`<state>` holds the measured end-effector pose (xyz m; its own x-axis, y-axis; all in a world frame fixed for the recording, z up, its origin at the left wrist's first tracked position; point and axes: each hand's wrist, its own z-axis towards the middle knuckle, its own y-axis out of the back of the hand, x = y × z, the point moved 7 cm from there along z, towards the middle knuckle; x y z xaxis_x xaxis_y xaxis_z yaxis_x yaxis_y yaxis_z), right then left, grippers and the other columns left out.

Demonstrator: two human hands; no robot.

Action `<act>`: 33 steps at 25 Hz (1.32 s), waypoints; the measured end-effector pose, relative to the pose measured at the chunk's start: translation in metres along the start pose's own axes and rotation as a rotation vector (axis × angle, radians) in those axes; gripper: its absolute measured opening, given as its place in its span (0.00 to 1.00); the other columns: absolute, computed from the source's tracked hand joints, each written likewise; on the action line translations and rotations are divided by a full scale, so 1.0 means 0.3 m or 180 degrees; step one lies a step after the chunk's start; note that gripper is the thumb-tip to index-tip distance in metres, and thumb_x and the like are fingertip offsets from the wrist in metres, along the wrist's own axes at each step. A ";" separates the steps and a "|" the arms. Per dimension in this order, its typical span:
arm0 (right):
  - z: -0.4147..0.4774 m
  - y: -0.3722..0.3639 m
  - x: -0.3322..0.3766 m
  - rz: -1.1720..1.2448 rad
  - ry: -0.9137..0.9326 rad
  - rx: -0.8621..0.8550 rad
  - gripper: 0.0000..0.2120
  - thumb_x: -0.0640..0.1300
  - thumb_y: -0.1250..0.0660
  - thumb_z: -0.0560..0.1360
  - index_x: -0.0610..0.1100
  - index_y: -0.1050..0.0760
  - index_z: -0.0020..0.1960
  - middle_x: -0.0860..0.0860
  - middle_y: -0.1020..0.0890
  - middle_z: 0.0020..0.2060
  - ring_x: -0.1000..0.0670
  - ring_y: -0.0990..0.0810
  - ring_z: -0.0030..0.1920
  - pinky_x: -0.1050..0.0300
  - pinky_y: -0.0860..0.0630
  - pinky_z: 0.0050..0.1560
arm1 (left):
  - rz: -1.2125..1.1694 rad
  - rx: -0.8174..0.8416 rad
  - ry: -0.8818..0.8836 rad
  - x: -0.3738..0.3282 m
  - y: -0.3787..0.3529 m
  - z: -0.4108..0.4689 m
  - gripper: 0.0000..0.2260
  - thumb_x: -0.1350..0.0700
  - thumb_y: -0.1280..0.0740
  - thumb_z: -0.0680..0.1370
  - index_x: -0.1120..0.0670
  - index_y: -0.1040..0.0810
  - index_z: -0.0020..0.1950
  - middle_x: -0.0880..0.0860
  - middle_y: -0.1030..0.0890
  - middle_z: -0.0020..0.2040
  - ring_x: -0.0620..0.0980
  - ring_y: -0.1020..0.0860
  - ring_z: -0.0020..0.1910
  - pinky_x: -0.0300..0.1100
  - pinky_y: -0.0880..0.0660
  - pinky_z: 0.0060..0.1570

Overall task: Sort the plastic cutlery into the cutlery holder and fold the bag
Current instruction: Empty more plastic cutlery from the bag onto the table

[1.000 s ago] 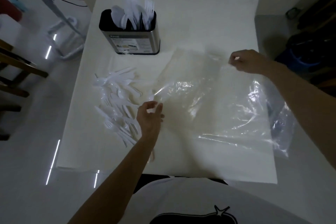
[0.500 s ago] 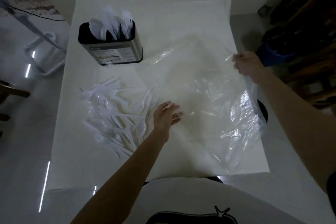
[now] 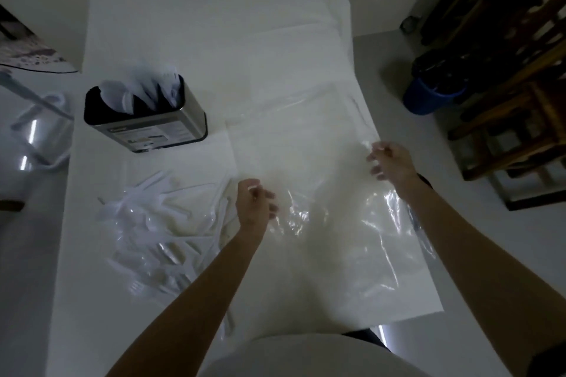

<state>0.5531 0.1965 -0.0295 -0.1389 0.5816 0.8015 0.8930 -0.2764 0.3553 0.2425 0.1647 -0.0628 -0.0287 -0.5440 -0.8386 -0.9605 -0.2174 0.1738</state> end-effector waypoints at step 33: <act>0.282 -0.099 0.092 -0.1038 0.0767 -0.0605 0.09 0.44 0.43 0.79 0.42 0.26 0.51 0.43 0.18 0.41 0.39 0.19 0.39 0.49 0.23 0.41 | 0.2152 -0.1210 -0.0814 -0.320 -0.085 0.310 0.17 0.53 0.45 0.82 0.60 0.37 0.68 0.64 0.20 0.55 0.64 0.21 0.54 0.53 0.27 0.49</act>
<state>0.5588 0.2854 -0.0587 -0.5162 0.4730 0.7140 0.6944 -0.2569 0.6722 0.2440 0.2979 -0.0349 -0.6747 -0.4644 -0.5737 -0.5548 -0.1936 0.8091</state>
